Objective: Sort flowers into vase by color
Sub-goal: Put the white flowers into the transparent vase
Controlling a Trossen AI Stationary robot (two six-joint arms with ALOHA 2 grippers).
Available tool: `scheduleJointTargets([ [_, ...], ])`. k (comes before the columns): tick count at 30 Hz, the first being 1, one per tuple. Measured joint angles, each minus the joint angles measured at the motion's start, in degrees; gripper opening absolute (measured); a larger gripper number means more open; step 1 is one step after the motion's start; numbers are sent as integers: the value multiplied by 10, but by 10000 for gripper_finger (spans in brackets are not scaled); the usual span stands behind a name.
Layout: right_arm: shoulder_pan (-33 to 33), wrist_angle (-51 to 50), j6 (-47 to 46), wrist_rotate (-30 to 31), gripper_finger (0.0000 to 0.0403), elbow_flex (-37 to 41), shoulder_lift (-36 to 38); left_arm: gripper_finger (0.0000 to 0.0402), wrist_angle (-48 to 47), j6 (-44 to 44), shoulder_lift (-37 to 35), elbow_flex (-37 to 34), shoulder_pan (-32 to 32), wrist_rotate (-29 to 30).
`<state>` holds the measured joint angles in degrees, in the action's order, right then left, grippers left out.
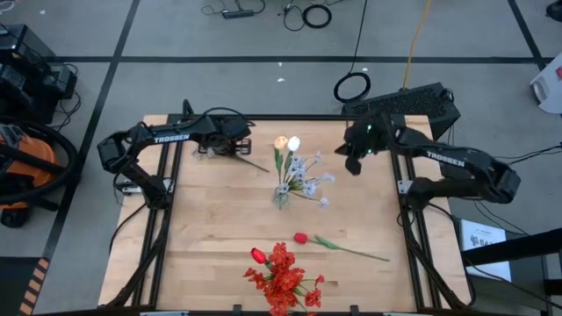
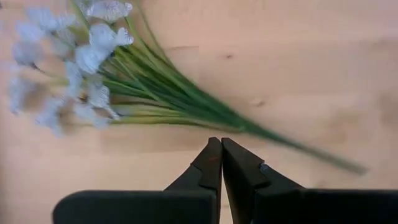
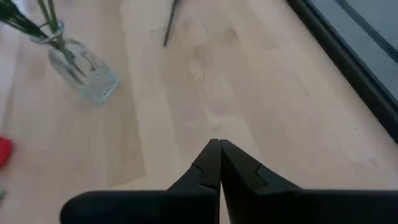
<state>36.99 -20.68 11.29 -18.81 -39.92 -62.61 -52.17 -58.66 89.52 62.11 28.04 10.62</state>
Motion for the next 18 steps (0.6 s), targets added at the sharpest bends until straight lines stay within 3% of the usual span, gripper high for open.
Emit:
scheduleJointTargets([
  [5,105,32,46,-88,0,0,-37,18,35,-177,0,0,-20,4],
  [9,148,68,48,-154,0,0,-63,18,48,-275,0,0,-27,15],
  [13,157,91,32,-190,0,0,-77,18,48,-281,0,0,-25,14],
  [18,157,81,-11,-190,0,0,-76,21,50,-281,0,0,-26,-1],
])
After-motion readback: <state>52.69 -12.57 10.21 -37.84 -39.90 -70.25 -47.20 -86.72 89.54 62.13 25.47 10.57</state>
